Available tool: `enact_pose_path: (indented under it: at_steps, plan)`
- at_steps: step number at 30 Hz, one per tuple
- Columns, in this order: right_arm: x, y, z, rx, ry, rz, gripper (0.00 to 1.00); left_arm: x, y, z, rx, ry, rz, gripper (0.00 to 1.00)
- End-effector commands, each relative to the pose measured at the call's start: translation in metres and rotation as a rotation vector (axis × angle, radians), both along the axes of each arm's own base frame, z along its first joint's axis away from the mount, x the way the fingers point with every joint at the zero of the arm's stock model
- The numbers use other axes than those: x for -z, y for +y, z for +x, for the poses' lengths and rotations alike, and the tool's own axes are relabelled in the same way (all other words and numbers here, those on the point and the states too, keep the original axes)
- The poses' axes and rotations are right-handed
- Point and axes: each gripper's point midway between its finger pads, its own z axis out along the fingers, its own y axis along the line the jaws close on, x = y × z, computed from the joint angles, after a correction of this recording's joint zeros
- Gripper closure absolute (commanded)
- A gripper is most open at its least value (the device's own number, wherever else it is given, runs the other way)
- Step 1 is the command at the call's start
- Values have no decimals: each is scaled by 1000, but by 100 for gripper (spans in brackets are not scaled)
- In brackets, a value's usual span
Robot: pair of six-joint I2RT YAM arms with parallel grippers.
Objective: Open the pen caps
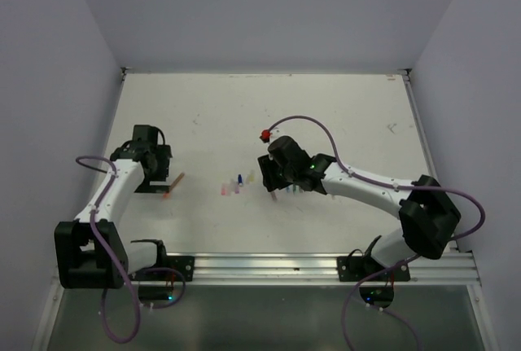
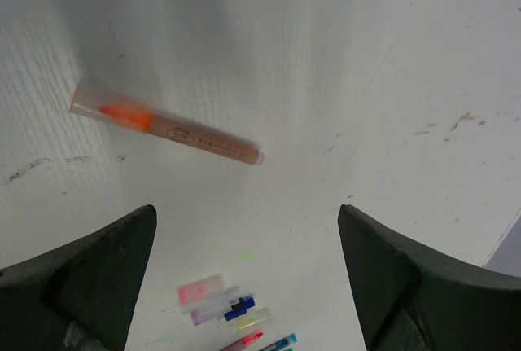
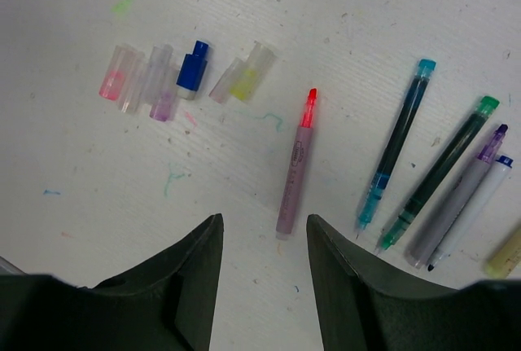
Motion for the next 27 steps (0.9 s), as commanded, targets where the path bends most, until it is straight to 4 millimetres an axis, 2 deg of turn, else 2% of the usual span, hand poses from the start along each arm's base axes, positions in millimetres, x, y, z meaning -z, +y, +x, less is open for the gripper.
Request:
enact_pose_path:
  at_steps: [1, 6, 9, 15, 21, 27]
  plan:
    - [-16, -1, 2, -9, -45, 36, 50, 6, 11, -3, -131, 25, -18, 5]
    - [-18, -7, 3, 5, -66, 28, 50, 14, 19, -4, -197, 23, -2, 8]
    - [-17, -7, 1, 2, -65, 28, 50, 23, 17, -5, -205, 39, -15, 15]
    - [-15, -5, 0, -2, -55, 40, 50, 43, 19, -13, -232, 116, -13, 15]
    - [-13, -11, 0, 6, -62, 25, 50, 54, 23, -17, -262, 134, 2, 18]
    - [-10, -14, -2, 10, -62, 17, 50, 64, 21, -20, -259, 164, -6, 30]
